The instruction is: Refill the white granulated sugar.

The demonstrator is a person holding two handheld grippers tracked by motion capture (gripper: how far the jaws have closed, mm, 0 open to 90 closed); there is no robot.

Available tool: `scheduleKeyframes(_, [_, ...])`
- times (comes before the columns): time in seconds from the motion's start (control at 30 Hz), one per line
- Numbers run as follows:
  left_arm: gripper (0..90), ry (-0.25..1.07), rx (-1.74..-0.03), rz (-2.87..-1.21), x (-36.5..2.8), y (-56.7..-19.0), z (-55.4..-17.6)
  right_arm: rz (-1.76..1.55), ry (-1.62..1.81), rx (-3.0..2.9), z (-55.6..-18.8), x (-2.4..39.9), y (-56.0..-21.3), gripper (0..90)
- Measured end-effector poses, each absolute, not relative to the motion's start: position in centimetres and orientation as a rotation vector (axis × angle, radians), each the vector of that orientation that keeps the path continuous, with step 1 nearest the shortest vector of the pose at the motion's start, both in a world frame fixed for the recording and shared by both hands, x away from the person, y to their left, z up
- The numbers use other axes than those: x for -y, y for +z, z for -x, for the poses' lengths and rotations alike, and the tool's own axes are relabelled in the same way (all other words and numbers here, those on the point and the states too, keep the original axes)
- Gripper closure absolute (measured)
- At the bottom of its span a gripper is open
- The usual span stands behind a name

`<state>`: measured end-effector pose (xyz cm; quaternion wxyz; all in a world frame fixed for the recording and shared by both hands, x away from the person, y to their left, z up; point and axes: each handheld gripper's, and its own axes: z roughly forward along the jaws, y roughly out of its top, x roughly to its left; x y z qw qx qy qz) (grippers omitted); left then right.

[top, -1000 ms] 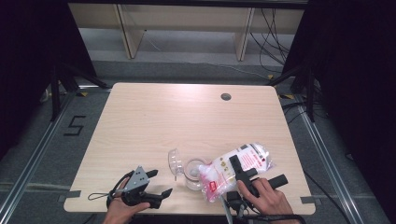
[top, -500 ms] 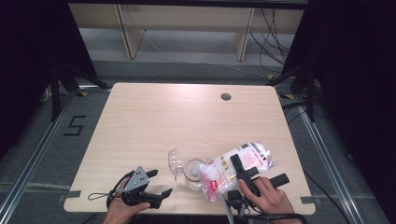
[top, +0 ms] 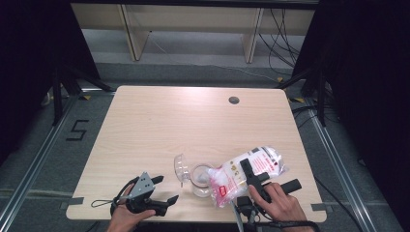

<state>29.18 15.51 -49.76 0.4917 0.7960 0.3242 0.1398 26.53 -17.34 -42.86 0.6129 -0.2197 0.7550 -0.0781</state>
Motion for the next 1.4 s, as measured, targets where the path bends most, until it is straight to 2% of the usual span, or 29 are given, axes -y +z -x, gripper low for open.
scheduleKeyframes(1.4, [15.2, 0.337, -0.785, -1.924, -15.5, -49.7, -29.2, 0.567, -0.216, -1.721, -26.1, 16.9, -42.0, 53.1])
